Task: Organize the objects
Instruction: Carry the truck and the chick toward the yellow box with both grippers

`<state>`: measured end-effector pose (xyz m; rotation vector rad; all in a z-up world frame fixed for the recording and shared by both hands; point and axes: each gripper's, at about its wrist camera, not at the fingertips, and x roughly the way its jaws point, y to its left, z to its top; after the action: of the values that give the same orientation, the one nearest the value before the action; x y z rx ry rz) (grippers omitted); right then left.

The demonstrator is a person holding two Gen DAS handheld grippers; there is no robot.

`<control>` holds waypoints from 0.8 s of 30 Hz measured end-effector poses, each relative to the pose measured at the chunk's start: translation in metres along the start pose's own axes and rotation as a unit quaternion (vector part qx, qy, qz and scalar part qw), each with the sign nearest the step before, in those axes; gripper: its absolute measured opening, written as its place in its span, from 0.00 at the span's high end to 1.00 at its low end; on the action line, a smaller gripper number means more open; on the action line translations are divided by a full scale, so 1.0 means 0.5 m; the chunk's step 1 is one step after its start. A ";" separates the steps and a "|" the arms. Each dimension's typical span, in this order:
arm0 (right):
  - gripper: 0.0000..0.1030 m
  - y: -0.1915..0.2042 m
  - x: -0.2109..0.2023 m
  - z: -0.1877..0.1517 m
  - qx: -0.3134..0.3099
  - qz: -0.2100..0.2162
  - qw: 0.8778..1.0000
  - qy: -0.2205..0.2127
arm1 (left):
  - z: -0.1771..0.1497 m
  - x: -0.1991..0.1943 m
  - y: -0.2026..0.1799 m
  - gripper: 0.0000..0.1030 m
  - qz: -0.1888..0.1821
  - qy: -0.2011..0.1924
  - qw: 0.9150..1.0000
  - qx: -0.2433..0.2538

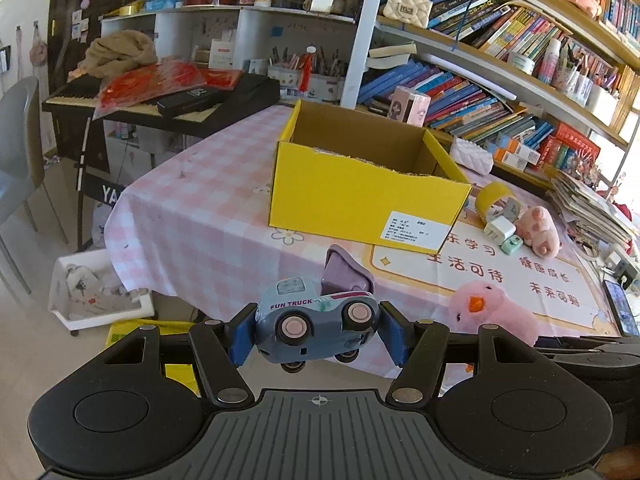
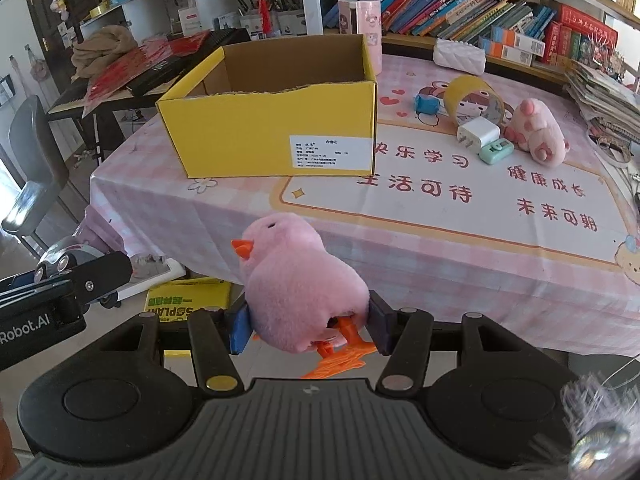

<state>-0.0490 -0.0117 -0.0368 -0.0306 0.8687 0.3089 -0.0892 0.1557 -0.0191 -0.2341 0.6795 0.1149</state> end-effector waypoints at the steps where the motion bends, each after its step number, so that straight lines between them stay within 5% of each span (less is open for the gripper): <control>1: 0.48 0.003 -0.003 0.001 -0.002 -0.001 1.000 -0.002 | 0.000 -0.002 0.000 0.39 -0.001 -0.002 1.000 0.000; 24: 0.48 0.036 0.001 0.014 0.001 -0.015 1.000 -0.010 | 0.016 0.006 0.029 0.39 -0.016 -0.008 1.000 0.014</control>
<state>-0.0486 0.0065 -0.0308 -0.0397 0.8475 0.2795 -0.0845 0.1717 -0.0175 -0.2169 0.6609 0.0761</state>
